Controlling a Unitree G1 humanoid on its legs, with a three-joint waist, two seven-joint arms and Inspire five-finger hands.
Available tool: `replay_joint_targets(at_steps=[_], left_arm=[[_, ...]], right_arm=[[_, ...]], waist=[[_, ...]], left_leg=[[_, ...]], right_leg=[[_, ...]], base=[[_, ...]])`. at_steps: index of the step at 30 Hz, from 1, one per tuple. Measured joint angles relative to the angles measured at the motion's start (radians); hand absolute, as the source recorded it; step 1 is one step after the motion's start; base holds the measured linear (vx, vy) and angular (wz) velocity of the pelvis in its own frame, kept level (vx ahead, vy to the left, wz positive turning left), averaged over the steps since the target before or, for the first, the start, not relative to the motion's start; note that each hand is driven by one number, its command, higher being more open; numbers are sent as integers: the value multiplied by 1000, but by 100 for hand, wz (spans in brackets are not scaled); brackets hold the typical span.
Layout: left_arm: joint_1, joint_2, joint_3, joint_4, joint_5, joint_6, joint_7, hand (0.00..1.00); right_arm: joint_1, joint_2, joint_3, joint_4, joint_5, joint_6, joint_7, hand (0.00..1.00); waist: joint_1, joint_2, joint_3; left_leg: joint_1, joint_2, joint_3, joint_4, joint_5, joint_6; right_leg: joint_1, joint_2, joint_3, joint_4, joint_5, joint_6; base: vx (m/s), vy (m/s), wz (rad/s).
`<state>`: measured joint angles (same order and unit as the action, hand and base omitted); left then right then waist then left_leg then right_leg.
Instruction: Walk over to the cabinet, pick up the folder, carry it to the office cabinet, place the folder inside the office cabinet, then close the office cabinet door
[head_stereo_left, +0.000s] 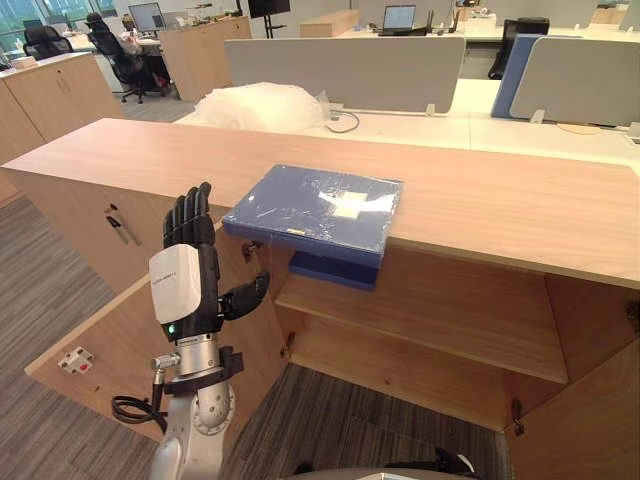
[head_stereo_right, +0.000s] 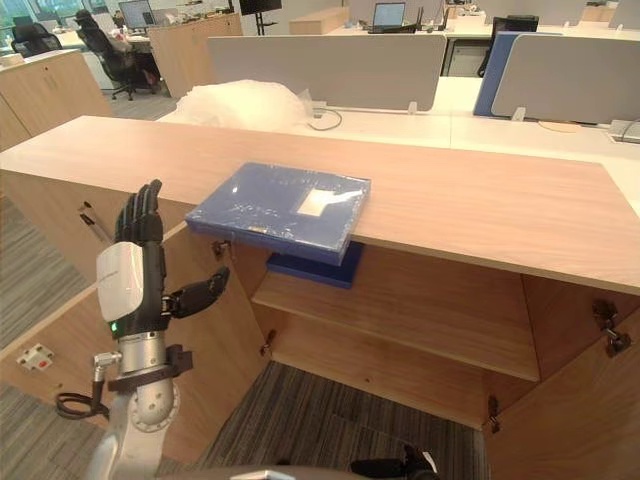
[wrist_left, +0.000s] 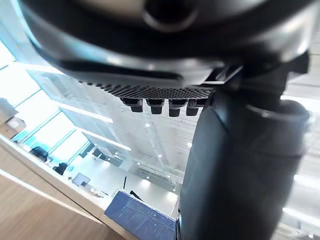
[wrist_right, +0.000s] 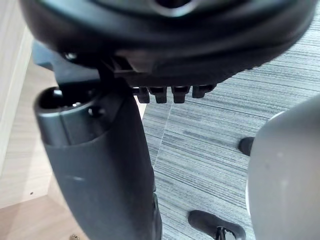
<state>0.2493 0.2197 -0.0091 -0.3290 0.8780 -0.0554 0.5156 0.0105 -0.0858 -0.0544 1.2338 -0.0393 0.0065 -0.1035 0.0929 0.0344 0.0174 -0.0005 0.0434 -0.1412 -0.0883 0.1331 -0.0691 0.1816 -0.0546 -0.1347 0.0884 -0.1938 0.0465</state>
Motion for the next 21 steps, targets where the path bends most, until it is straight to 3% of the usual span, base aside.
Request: replay_joint_targets(at_steps=[12, 21], left_arm=[[-76, 161, 18, 166, 39, 0, -25, 100], [-155, 222, -26, 258, 38, 0, -45, 100]], right_arm=[[-16, 1, 5, -1, -1, -8, 28, 100], [-17, 1, 5, -1, -4, -9, 34, 100]], waist=[[-1, -7, 28], [-4, -10, 30]], left_leg=[[21, 1, 26, -4, -8, -9], [30, 1, 45, -5, -13, -7]], right_leg=[[12, -3, 25, -8, 0, 0], [12, -3, 42, -8, 0, -1]], base=[[-9, 1, -6], [-8, 2, -6]])
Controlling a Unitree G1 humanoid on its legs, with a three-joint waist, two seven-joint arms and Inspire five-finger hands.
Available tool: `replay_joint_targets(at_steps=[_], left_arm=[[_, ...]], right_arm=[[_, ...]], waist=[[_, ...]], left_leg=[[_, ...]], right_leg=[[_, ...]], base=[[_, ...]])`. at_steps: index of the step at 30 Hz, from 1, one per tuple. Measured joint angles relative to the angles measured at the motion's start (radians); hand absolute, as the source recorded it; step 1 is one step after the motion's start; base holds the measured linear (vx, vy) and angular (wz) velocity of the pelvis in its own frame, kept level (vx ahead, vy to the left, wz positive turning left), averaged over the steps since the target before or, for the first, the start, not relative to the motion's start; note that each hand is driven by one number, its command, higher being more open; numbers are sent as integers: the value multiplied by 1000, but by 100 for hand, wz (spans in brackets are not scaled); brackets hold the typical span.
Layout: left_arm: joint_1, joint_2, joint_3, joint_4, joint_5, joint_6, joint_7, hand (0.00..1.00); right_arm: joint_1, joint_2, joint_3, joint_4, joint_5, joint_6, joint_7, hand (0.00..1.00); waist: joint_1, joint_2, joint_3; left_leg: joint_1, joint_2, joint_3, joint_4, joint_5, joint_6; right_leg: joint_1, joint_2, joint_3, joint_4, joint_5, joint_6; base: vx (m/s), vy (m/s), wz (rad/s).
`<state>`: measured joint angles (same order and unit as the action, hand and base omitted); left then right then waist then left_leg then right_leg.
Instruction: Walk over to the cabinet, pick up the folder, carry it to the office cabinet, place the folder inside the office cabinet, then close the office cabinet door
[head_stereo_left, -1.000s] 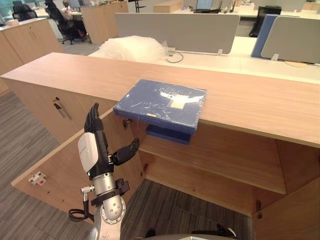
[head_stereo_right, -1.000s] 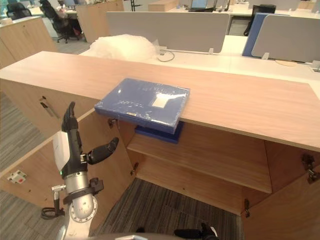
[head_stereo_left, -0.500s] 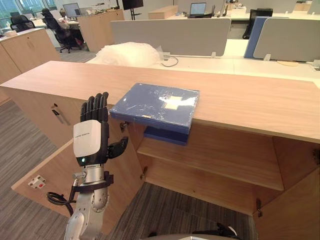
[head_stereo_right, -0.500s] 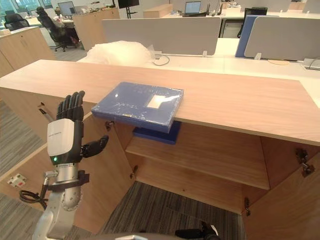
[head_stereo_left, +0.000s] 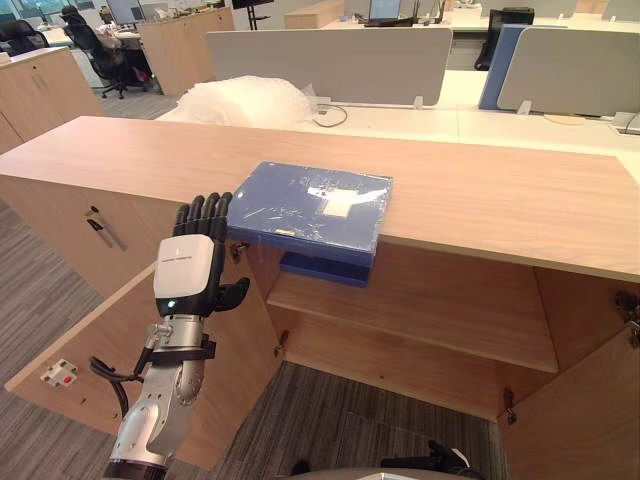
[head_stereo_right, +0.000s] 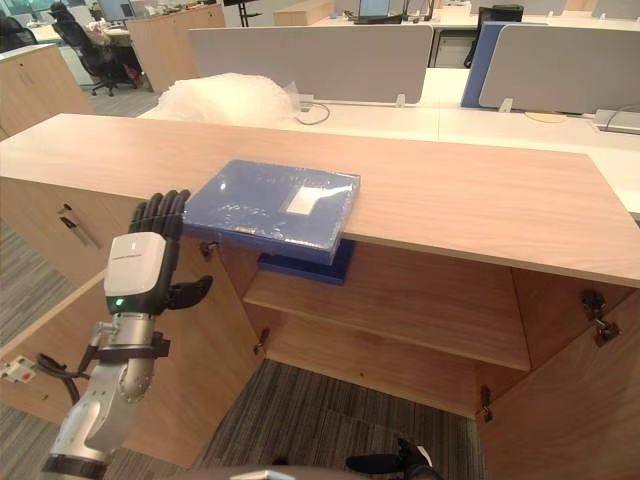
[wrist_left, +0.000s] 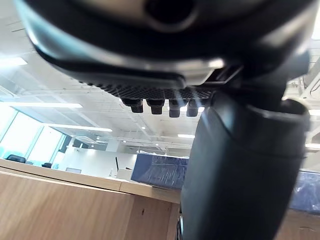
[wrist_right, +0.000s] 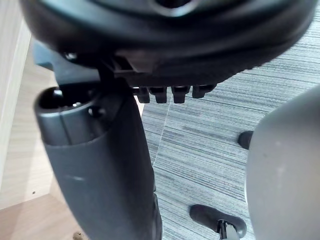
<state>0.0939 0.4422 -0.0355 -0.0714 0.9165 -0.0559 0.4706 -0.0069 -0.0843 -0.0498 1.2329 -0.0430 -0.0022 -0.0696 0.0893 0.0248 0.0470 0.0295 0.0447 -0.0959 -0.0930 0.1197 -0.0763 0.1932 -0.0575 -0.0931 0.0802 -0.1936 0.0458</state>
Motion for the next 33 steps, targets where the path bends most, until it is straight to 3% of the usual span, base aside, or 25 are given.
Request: replay_joint_targets(at_steps=[17, 32, 33], left_arm=[[-129, 26, -77, 120, 0, 7, -14, 100], [-275, 67, -154, 212, 0, 3, -29, 100], [-286, 68, -154, 225, 0, 4, -32, 0]], right_arm=[[-9, 5, -32, -1, 1, 0, 1, 100], [-5, 2, -92, -4, 4, 2, 5, 100], [-5, 2, -97, -5, 3, 2, 5, 100]], waist=[[-36, -7, 5], [-48, -7, 5], [-49, -7, 5]], left_leg=[[4, 0, 16, 0, -6, -2], [10, 2, 35, 0, -10, -4], [11, 2, 37, 0, -10, -4]], right_leg=[[-3, -1, 16, -2, 2, -2], [-5, -2, 35, -1, 3, -5], [-6, -3, 37, -1, 4, -5]], base=[[-3, 3, -2], [-8, 7, -4], [0, 0, 0]])
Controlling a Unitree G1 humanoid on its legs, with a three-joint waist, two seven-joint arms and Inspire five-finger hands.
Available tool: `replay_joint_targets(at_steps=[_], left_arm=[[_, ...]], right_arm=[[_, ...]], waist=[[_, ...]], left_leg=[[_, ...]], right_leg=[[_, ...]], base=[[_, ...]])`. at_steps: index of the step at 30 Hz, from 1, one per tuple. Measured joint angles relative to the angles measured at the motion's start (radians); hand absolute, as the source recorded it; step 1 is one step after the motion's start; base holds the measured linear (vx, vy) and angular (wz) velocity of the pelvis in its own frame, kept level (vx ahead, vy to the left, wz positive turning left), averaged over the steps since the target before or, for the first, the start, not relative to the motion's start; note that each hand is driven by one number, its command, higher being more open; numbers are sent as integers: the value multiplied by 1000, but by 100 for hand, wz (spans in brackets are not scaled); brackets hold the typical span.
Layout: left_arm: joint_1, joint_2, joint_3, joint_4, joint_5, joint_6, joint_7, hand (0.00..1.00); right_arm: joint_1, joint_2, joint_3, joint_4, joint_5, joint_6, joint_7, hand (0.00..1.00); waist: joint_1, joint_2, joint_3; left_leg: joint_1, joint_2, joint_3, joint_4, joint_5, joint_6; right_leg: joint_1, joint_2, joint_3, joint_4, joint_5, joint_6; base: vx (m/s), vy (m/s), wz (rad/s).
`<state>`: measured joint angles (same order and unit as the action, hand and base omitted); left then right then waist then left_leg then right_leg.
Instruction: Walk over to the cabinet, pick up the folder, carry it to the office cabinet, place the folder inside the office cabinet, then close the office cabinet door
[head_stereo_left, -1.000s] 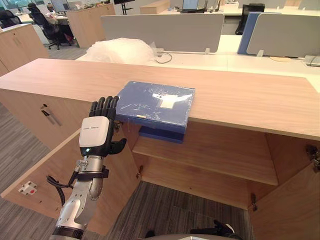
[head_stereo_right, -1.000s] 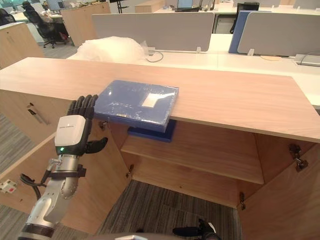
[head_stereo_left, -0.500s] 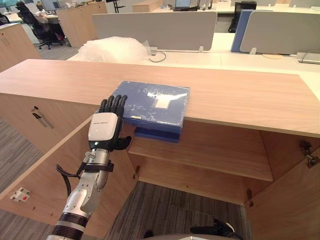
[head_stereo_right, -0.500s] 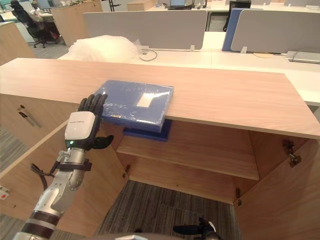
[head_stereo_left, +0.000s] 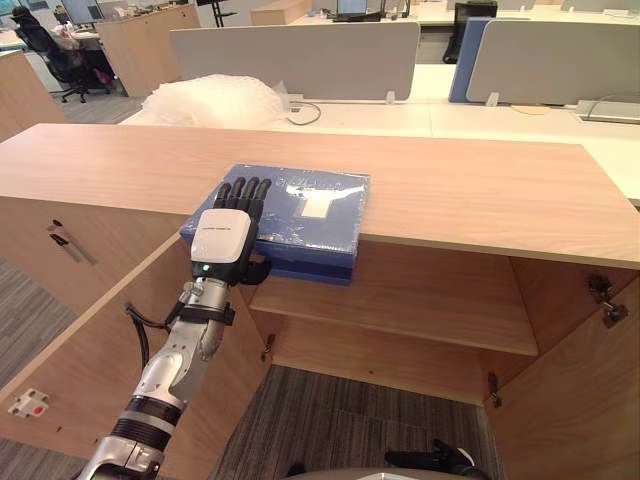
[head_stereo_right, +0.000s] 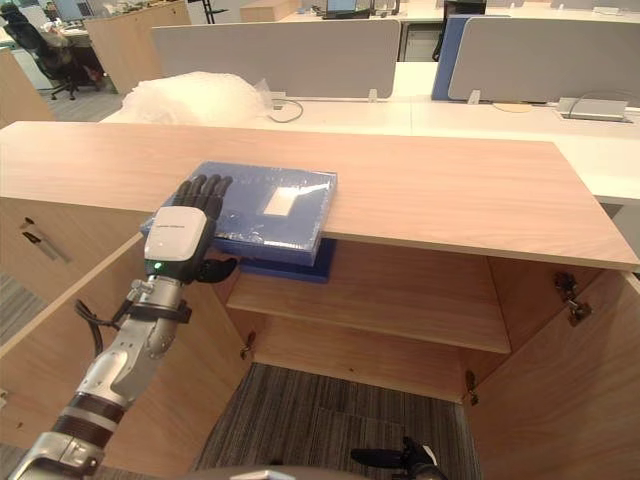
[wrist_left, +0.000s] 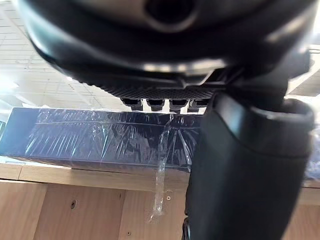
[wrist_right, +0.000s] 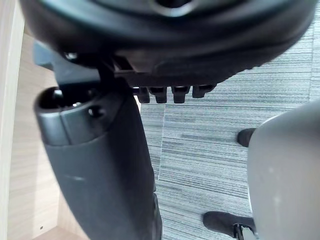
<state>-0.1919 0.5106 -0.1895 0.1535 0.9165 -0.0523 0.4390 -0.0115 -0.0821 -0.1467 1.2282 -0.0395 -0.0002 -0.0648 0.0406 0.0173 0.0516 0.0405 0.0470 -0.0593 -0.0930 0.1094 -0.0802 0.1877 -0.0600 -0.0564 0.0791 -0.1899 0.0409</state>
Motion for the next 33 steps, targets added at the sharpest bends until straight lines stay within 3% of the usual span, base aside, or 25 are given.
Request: replay_joint_targets(at_steps=[9, 14, 20, 23, 27, 29, 33], left_arm=[[-71, 14, 0, 114, 19, 20, 12, 0], [-136, 17, 4, 112, 19, 22, 53, 0], [-135, 10, 19, 62, 18, 21, 64, 0], [-97, -23, 40, -6, 12, 21, 54, 0], [6, -129, 76, -163, -64, 14, 55, 0], [74, -200, 114, -284, -151, 9, 43, 0], [231, -281, 179, -496, -547, -52, -43, 0]], right_arm=[[6, -3, -58, -2, 0, 11, 3, 100], [5, -3, -70, -2, 0, 17, 5, 100], [5, -6, -70, -6, -3, 19, 6, 100], [4, -7, -68, -6, -3, 20, 6, 100], [4, -9, -25, -17, 2, 20, -3, 100], [10, -9, 18, -46, 11, 18, -13, 100], [85, 7, 24, -279, 191, 11, -40, 100]], waist=[[-2, 0, 0], [-7, 0, -1], [-16, -6, 3], [-16, -12, 7], [-14, -19, 11], [-15, -20, 11], [-15, -8, 3]], left_leg=[[10, 1, 17, 0, -3, 2], [13, -1, 21, 0, -4, 4], [13, -4, 22, 0, -7, 5], [13, -5, 22, 0, -8, 5], [13, -5, 22, 0, -8, 5], [10, -2, 25, 4, -8, 5], [-10, 8, 41, 5, -7, 6]], right_leg=[[1, -3, 15, 1, 4, 1], [1, -5, 21, -1, 5, 3], [5, -7, 20, -7, 5, 3], [6, -9, 20, -9, 5, 3], [6, -10, 20, -10, 6, 4], [-1, -9, 27, -7, 8, 5], [-31, 0, 45, -2, 19, 5]], base=[[-14, 11, -5], [-26, 14, -2], [0, 0, 0], [0, 0, 0], [0, 0, 0], [-20, 10, -7], [-30, 10, -13]])
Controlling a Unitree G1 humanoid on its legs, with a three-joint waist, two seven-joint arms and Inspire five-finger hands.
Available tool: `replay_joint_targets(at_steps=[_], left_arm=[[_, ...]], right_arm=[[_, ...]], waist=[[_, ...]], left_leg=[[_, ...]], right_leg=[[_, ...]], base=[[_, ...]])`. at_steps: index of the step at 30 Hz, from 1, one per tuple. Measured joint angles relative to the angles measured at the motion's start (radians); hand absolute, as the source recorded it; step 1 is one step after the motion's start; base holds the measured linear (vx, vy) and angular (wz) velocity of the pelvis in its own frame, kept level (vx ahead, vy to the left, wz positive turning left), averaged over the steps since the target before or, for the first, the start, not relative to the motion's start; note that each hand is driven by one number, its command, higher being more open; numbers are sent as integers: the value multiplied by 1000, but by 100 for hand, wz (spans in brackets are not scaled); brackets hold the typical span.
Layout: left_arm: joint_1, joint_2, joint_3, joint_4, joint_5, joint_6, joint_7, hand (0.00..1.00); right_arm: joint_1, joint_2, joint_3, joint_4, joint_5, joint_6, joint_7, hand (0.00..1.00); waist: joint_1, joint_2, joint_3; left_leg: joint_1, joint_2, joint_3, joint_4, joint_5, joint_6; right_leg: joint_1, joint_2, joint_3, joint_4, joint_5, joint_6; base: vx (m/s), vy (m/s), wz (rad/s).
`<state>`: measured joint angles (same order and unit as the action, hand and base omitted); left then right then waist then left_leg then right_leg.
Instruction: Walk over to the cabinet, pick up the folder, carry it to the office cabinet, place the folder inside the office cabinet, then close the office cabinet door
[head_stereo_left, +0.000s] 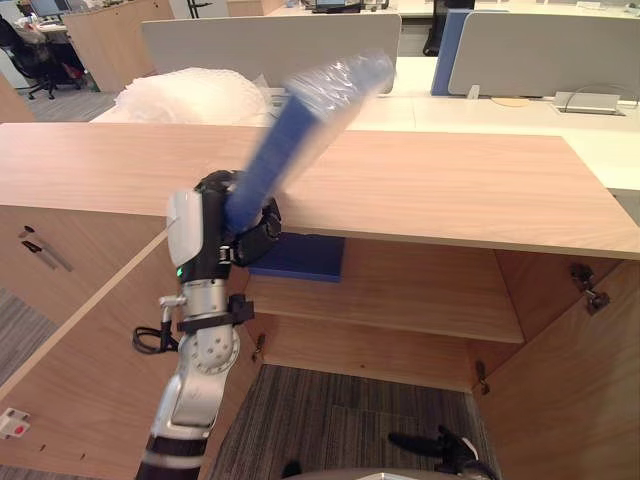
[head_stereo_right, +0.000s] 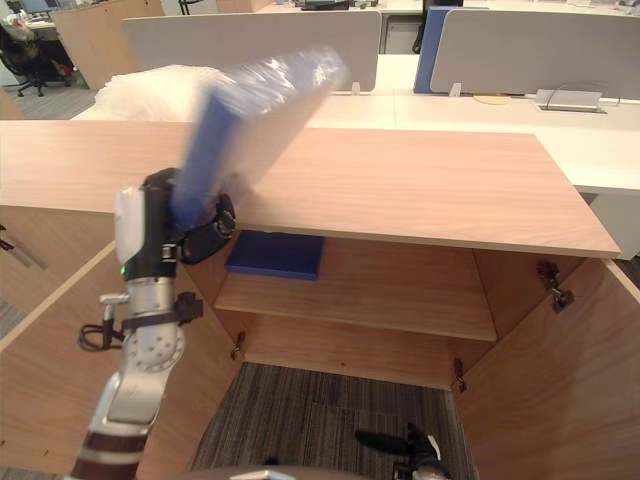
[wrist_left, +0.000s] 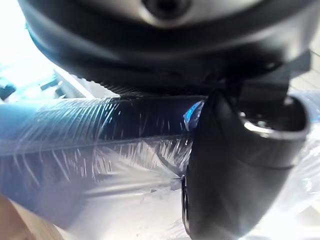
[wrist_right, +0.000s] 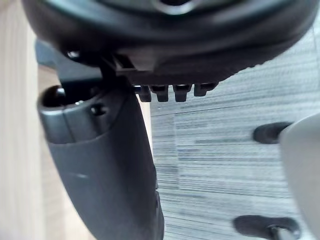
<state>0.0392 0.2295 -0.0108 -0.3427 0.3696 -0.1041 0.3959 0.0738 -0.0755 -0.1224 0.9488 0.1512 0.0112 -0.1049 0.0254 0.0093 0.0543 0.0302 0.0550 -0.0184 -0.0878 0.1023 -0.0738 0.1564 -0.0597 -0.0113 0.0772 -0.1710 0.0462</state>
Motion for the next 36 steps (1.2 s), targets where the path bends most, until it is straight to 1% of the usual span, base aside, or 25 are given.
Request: replay_joint_targets(at_steps=[1, 2, 3, 4, 5, 6, 7, 9, 12, 15, 17, 18, 20, 22, 23, 25, 26, 32, 36], left_arm=[[48, -6, 31, -39, -172, -19, -39, 0], [71, -11, 49, -59, -250, -25, -57, 0], [116, -28, 82, -101, -410, -31, -91, 0], [161, -48, 113, -145, -540, -38, -119, 0], [184, -57, 124, -164, -602, -43, -129, 0], [220, -77, 148, -196, -701, -49, -149, 0], [243, -88, 159, -215, -801, -53, -171, 0], [283, -122, 163, -256, -970, -71, -195, 0], [299, -146, 141, -293, -1086, -79, -214, 0], [299, -146, 116, -295, -1130, -82, -252, 0], [298, -146, 92, -295, -1150, -81, -281, 0], [297, -142, 75, -295, -1155, -80, -300, 0], [291, -134, 50, -294, -1163, -74, -329, 0], [284, -116, 30, -284, -1165, -67, -368, 0], [282, -108, 29, -278, -1164, -64, -377, 0], [259, -78, 22, -235, -1160, -58, -407, 0], [256, -73, 20, -227, -1152, -57, -411, 0], [250, -29, 16, -156, -1064, -50, -456, 0], [250, -4, -1, -151, -1061, -47, -474, 0]], right_arm=[[38, 10, -17, -133, 52, -1, -13, 100], [56, 14, -20, -200, 64, -4, -22, 100], [92, 29, -43, -355, 84, -6, -40, 100], [120, 53, -73, -512, 71, -8, -76, 100], [131, 69, -92, -591, 52, -10, -95, 100], [141, 88, -120, -719, 19, -24, -135, 100], [139, 99, -137, -798, -27, -32, -171, 100], [132, 121, -162, -960, -100, -37, -243, 100], [130, 134, -166, -1094, -202, -43, -313, 100], [117, 134, -158, -1163, -233, -43, -341, 100], [93, 135, -146, -1201, -232, -44, -341, 100], [74, 134, -134, -1223, -230, -48, -336, 100], [48, 124, -118, -1251, -207, -74, -313, 100], [-3, 82, -86, -1273, -75, -114, -246, 100], [-18, 70, -76, -1276, -44, -121, -227, 100], [-77, 10, -27, -1286, 50, -148, -151, 100], [-92, -6, -13, -1286, 77, -152, -130, 100], [-237, -180, 81, -1286, 371, -170, 80, 100], [-305, -254, 133, -1252, 487, -175, 148, 100]], waist=[[-4, 6, -2], [-7, 7, -3], [-10, 8, -4], [-12, 8, -4], [-13, 8, -4], [-15, 7, -5], [-14, 6, -6], [-11, 5, -6], [-14, 2, -12], [-24, 9, -17], [-32, 14, -20], [-37, 17, -22], [-37, 20, -25], [-37, 24, -27], [-37, 24, -28], [-35, 26, -31], [-35, 26, -33], [-28, 21, -41], [-28, 19, -43]], left_leg=[[-3, 3, 5, 0, 1, 1], [-3, 4, 7, 0, 1, 1], [-3, 6, 8, 0, 2, 2], [-5, 8, 9, 0, 2, 2], [-6, 8, 9, 0, 2, 3], [-6, 9, 8, 0, 2, 3], [-6, 9, 8, 0, 2, 4], [-7, 9, 6, 0, 3, 5], [-6, 8, 7, 0, 5, 5], [-7, 7, 9, 0, 5, 5], [-7, 7, 11, 0, 5, 5], [-7, 8, 13, 0, 5, 5], [-6, 9, 17, 1, 4, 4], [-1, 10, 24, 1, 4, 3], [0, 10, 26, 1, 4, 3], [2, 11, 27, 1, 4, 3], [2, 11, 27, 1, 4, 3], [6, 10, 27, 0, 5, 5], [7, 9, 27, 0, 9, 8]], right_leg=[[-6, 2, 6, 1, 5, 1], [-7, 3, 9, 1, 6, 1], [-9, 4, 10, 3, 8, 2], [-14, 5, 12, 7, 8, 2], [-15, 6, 12, 7, 8, 2], [-15, 6, 12, 7, 9, 2], [-15, 6, 11, 8, 9, 2], [-15, 6, 11, 8, 9, 2], [-16, 6, 11, 9, 9, 3], [-18, 6, 14, 9, 9, 4], [-20, 6, 16, 9, 10, 5], [-21, 7, 20, 9, 11, 6], [-22, 7, 24, 10, 12, 7], [-21, 7, 31, 12, 12, 8], [-20, 7, 33, 12, 12, 8], [-20, 7, 34, 14, 13, 9], [-20, 7, 34, 14, 13, 9], [-19, 7, 34, 21, 13, 9], [-19, 6, 34, 25, 13, 9]], base=[[-33, 13, -17], [-36, 12, -11], [-49, 10, -6], [-67, 8, -4], [-75, 6, -1], [-62, 6, 1], [-59, 9, 2], [-52, 11, 2], [-26, 6, 0], [-4, 3, -1], [-9, 9, -5], [-9, 4, -7], [-6, 1, -7], [-7, 4, -8], [-23, 5, -7], [-16, 2, -2], [-32, 4, 0], [-29, 4, 0], [-29, 3, 0]])
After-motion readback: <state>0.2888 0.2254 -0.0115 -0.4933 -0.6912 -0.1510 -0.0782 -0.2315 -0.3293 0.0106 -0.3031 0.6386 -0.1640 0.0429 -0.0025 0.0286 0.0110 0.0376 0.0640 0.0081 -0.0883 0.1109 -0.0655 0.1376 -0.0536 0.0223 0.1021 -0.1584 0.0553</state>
